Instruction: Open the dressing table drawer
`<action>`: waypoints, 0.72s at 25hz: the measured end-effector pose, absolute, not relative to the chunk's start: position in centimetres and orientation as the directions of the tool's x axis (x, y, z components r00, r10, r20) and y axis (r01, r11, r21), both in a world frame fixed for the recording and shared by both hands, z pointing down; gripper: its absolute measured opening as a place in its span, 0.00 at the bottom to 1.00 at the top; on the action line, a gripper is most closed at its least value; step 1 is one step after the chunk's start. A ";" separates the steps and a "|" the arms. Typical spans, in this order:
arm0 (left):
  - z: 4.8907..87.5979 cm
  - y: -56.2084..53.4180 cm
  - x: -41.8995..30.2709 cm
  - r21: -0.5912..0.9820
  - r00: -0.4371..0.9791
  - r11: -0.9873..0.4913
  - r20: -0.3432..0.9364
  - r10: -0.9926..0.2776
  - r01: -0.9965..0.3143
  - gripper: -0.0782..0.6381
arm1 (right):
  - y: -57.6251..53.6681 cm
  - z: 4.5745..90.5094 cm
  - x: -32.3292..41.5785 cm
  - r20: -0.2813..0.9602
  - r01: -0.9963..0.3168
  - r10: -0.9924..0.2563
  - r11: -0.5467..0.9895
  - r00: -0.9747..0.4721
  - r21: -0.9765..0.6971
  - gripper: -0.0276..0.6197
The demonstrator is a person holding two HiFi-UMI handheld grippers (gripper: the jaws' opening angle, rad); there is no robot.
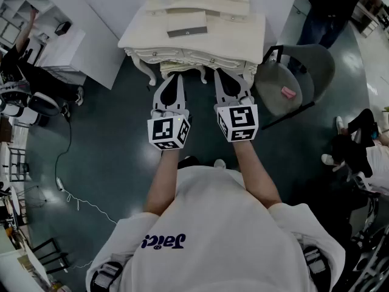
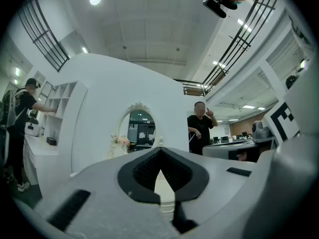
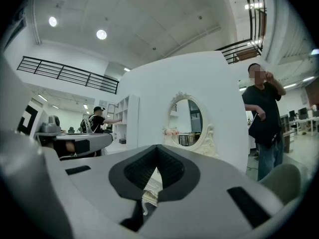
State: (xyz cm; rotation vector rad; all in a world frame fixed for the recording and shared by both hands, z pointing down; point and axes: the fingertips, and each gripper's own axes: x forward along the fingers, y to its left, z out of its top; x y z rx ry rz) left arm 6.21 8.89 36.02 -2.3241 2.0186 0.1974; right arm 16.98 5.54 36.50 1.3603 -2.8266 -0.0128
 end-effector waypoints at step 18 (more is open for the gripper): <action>38.3 0.1 -1.6 0.020 0.164 -0.166 -0.062 -0.984 -0.986 0.13 | -1.7 37.7 8.1 0.041 -0.820 -0.820 0.572 -0.571 0.027 0.05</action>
